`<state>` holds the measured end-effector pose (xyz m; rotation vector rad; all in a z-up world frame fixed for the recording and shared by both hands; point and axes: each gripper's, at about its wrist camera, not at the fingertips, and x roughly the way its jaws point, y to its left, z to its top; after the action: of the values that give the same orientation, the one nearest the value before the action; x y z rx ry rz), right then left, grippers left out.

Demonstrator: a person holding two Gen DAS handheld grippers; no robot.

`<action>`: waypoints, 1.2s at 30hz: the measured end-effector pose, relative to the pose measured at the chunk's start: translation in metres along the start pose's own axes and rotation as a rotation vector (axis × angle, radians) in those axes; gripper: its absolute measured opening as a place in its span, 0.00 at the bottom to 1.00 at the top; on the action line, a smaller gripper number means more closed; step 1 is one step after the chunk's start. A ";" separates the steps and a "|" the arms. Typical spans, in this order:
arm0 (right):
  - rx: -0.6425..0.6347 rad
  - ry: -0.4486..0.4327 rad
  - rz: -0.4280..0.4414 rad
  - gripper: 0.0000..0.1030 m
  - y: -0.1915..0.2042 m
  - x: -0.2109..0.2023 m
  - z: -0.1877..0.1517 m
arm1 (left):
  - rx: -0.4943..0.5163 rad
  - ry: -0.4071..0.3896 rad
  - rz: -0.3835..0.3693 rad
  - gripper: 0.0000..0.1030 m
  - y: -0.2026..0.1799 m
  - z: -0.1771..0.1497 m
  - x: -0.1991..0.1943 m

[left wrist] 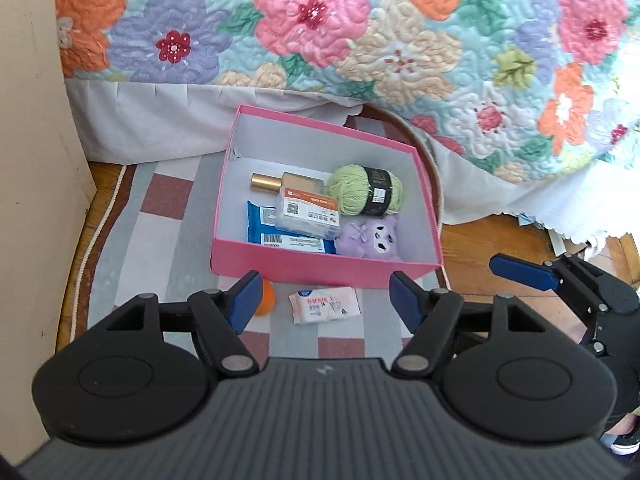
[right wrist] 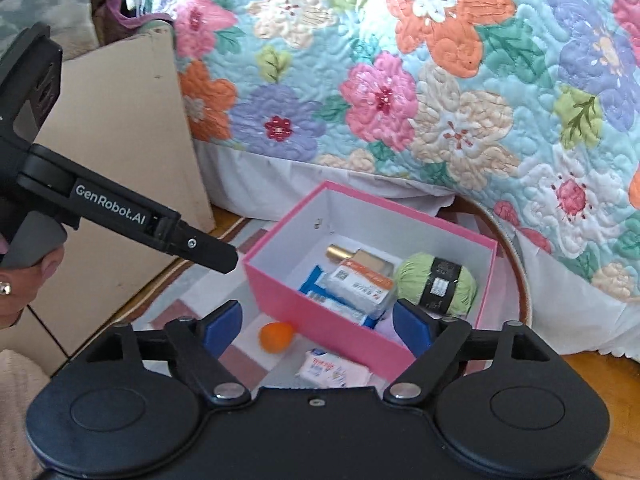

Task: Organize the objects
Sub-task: 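Move the left tool down to the white tissue pack on the rug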

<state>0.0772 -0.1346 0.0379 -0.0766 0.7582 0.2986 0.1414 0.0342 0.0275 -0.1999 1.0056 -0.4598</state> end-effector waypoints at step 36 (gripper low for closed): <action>-0.028 0.151 0.013 0.87 -0.022 0.147 -0.129 | -0.082 0.052 -0.047 0.69 0.038 -0.095 0.165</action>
<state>0.0985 -0.1430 -0.1572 -0.1218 0.9042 0.3188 0.1458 -0.0034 -0.1624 -0.2867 1.0730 -0.4691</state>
